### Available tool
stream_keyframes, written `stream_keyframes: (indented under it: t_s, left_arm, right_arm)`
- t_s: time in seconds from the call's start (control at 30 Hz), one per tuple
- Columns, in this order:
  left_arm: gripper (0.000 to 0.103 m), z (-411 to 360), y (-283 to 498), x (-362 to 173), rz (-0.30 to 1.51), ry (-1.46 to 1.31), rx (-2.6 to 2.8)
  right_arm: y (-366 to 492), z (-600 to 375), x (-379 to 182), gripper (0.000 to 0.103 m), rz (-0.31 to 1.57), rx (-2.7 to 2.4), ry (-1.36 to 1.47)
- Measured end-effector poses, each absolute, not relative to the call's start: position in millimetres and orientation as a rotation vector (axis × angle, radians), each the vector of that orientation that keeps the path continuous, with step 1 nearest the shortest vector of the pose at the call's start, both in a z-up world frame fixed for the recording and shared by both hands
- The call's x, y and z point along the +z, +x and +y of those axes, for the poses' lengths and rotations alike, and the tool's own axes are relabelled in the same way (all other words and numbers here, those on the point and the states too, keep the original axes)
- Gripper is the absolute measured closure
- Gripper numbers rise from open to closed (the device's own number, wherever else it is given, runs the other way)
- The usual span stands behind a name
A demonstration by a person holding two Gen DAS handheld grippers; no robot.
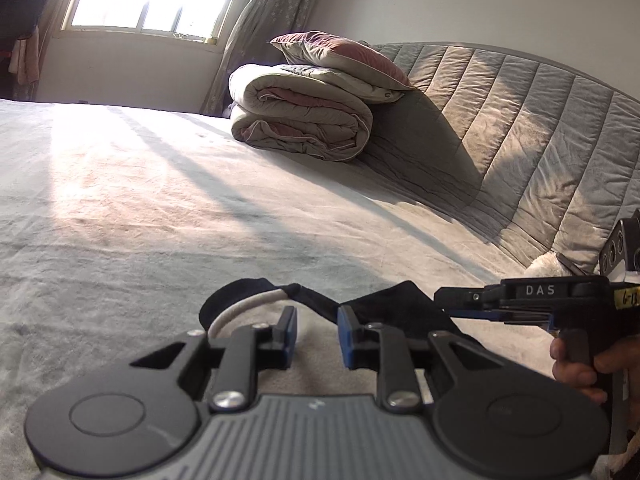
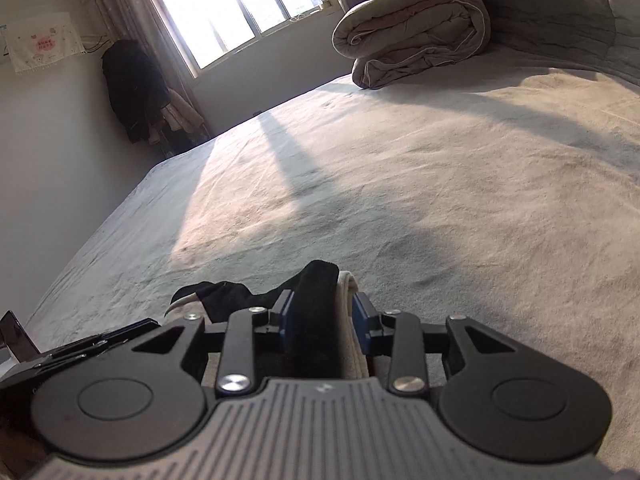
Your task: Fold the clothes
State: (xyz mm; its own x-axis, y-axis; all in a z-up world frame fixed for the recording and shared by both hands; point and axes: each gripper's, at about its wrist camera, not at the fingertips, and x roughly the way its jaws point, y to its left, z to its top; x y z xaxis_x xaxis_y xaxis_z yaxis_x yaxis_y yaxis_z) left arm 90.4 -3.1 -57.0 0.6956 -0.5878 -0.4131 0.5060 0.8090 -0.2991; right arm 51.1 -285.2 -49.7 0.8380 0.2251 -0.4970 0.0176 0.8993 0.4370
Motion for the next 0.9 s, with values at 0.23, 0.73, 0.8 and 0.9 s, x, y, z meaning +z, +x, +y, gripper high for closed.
stream_keyframes:
  t_s: [0.23, 0.73, 0.8, 0.9]
  left_arm:
    - [0.083, -6.0, 112.4, -80.4, 0.545, -0.178, -0.520]
    - [0.065, -6.2, 93.2, -63.9, 0.518, -0.196, -0.492]
    - [0.063, -8.2, 87.2, -59.8, 0.512, -0.191, -0.507]
    - [0.060, -13.0, 79.4, -57.2, 0.505, -0.170, -0.534]
  right_arm:
    - [78.0, -277.7, -61.8, 0.095, 0.563, 0.068, 0.436]
    - [57.4, -276.3, -51.0, 0.081, 0.507, 0.021, 0.320]
    - [51.0, -272.8, -44.9, 0.081, 0.486, 0.032, 0.288]
    - [42.6, -264.4, -39.4, 0.081, 0.474, 0.061, 0.244]
